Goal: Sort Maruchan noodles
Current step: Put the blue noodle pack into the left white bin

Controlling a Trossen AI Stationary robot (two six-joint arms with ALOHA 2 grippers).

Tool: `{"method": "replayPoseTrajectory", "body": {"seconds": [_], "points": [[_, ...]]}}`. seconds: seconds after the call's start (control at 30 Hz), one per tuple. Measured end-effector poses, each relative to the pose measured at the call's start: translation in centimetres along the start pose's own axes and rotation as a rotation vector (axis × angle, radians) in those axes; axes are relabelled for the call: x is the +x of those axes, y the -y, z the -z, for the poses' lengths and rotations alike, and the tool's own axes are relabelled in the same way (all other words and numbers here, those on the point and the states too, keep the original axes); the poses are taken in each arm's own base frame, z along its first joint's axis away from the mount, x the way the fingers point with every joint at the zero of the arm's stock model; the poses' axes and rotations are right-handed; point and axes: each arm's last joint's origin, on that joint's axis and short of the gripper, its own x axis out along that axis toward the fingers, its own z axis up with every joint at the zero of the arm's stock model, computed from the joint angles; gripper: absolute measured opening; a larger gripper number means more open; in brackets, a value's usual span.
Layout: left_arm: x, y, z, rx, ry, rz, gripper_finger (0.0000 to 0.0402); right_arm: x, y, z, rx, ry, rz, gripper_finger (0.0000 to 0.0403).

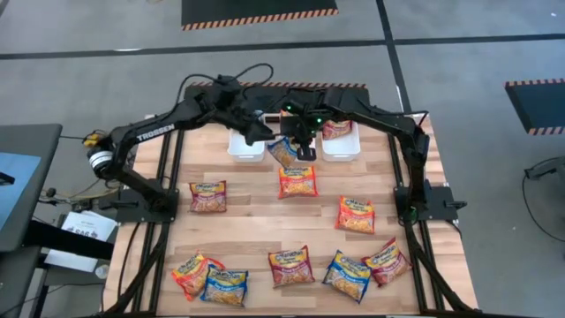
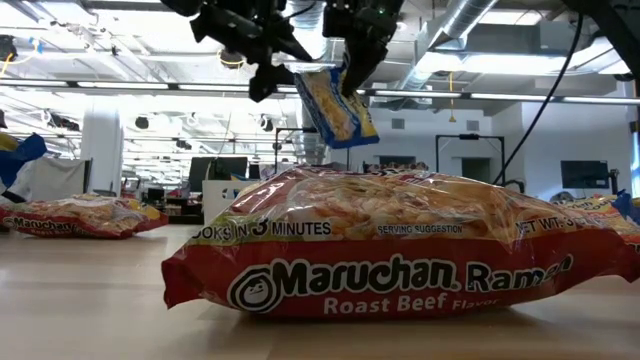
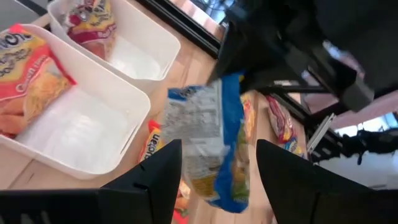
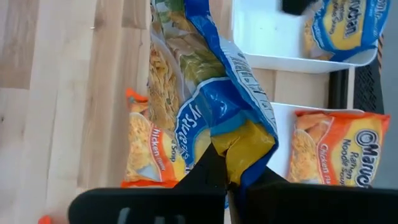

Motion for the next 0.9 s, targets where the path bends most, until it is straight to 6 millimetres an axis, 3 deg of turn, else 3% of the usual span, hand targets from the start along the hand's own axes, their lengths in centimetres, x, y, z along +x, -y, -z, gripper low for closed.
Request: {"method": "replayPoseTrajectory", "body": {"seconds": [0.33,0.67,0.9], "points": [[1.4,1.4,0.7,0.122,-0.008,-0.048,0.0193,0.0,0.2,0.0,0.012,0.009,0.006,0.0008],[4.2,-0.1,1.6,0.067,-0.07,-0.066,0.0193,0.1,-0.1,-0.1,0.001,0.007,0.002,0.0008],[4.5,-0.3,1.7,0.104,-0.072,-0.073,0.0193,0.1,-0.4,-0.1,-0.012,-0.008,-0.008,0.0008]]}}
